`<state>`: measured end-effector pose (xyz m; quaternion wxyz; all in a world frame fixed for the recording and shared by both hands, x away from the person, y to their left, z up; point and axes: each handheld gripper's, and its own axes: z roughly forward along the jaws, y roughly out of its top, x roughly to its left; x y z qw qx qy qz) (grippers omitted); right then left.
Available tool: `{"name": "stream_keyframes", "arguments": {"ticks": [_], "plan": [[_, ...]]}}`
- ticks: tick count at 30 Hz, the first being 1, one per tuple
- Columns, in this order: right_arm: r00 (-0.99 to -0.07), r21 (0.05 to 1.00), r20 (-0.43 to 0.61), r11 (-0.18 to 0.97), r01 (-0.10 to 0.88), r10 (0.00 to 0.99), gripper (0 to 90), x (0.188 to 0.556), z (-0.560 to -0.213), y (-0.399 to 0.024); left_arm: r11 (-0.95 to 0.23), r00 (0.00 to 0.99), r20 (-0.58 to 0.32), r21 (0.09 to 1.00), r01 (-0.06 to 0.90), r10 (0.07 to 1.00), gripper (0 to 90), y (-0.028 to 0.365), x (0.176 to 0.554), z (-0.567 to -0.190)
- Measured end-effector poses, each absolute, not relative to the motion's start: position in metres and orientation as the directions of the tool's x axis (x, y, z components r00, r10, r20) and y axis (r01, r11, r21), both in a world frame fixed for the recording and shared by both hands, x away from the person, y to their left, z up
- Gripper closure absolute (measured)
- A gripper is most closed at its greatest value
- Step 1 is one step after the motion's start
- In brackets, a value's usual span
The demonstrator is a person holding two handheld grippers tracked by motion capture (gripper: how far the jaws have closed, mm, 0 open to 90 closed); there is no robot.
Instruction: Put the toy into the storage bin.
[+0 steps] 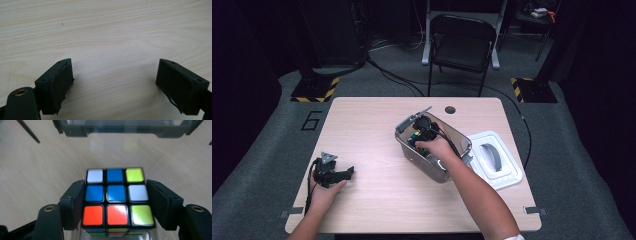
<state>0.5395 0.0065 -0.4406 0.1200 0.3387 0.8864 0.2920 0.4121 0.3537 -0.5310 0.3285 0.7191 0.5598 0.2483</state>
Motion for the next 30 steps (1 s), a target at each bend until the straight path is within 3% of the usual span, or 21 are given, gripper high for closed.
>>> {"name": "stream_keyframes", "arguments": {"ticks": [30], "plan": [[-0.736,0.658,-0.021,0.563,0.499,0.676,32.8,0.510,-0.392,-0.028,-0.156,0.250,-0.013,0.749,0.644,0.968,14.0,0.354,0.412,-0.531]]}}
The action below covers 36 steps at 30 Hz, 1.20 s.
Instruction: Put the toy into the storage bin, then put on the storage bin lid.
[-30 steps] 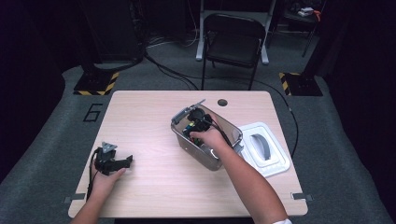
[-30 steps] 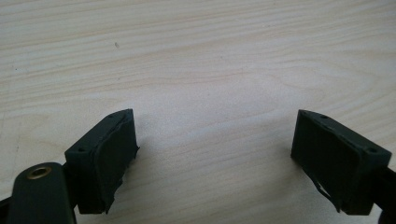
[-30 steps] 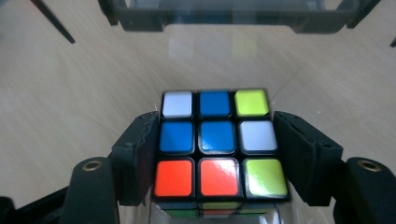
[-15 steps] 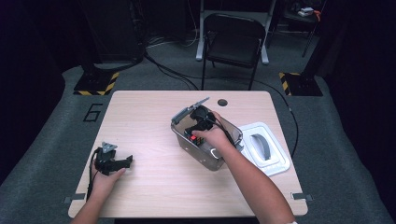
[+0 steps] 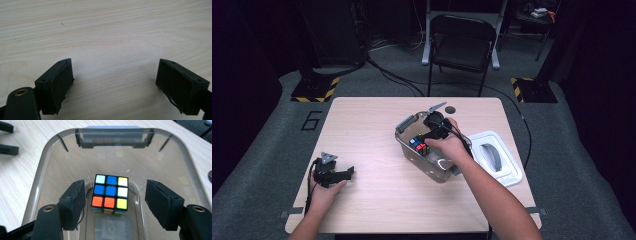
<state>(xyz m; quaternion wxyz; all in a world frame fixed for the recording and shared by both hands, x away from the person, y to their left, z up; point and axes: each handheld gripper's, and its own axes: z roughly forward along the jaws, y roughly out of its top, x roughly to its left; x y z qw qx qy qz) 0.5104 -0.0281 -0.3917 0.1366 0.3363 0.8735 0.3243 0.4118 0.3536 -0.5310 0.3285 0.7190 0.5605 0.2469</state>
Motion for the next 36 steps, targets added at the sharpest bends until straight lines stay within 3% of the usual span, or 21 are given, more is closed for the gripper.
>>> {"name": "stream_keyframes", "arguments": {"ticks": [36], "plan": [[-0.696,0.718,-0.046,0.509,0.475,0.716,33.5,0.484,-0.354,-0.098,-0.154,0.249,-0.016,0.749,0.645,0.968,14.0,0.353,0.412,-0.531]]}}
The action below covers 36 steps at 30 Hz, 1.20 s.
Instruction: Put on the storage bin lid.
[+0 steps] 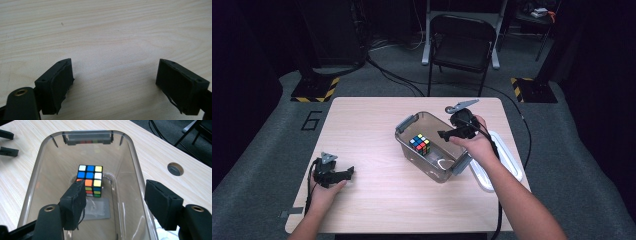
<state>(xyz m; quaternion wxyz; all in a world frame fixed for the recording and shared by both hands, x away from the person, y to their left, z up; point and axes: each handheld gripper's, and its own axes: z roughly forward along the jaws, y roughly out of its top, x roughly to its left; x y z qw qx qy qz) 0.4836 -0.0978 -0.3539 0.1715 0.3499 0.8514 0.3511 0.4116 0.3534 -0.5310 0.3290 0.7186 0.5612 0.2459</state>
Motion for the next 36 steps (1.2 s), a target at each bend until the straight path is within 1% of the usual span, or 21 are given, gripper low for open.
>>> {"name": "stream_keyframes", "arguments": {"ticks": [13,21,36], "plan": [[-0.648,0.717,-0.073,0.492,0.494,0.758,34.1,0.482,-0.351,-0.124,-0.154,0.249,-0.015,0.749,0.644,0.968,14.0,0.353,0.412,-0.531],[-0.622,0.726,-0.065,0.465,0.507,0.780,34.5,0.482,-0.349,-0.138,-0.155,0.250,-0.015,0.749,0.645,0.968,14.0,0.354,0.412,-0.531],[-0.560,0.722,-0.047,0.416,0.553,0.827,35.3,0.480,-0.358,-0.165,-0.153,0.249,-0.016,0.749,0.645,0.968,14.0,0.353,0.412,-0.531]]}}
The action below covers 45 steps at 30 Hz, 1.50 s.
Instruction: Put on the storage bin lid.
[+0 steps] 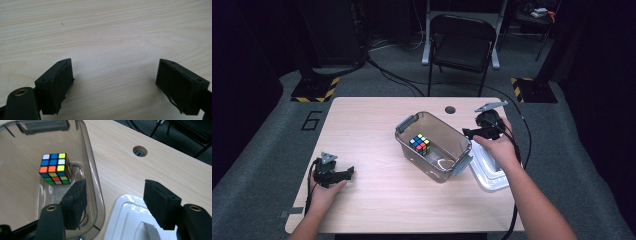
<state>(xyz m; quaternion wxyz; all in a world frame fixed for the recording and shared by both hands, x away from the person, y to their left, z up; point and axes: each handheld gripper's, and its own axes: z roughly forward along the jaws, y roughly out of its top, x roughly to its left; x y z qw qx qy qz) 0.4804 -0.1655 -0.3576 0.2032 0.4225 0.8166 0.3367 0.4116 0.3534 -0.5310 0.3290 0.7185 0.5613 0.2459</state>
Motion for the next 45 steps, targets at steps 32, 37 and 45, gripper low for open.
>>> {"name": "stream_keyframes", "arguments": {"ticks": [32,37,45], "plan": [[-0.474,0.725,-0.034,0.347,0.594,0.880,37.2,0.473,-0.382,-0.203,-0.153,0.249,-0.016,0.749,0.645,0.968,14.0,0.353,0.412,-0.531],[-0.462,0.727,-0.028,0.335,0.599,0.886,37.4,0.473,-0.387,-0.208,-0.153,0.249,-0.016,0.749,0.645,0.968,14.1,0.353,0.412,-0.531],[-0.434,0.724,-0.020,0.313,0.615,0.901,39.4,0.473,-0.398,-0.218,-0.153,0.249,-0.016,0.749,0.645,0.968,14.1,0.353,0.412,-0.531]]}}
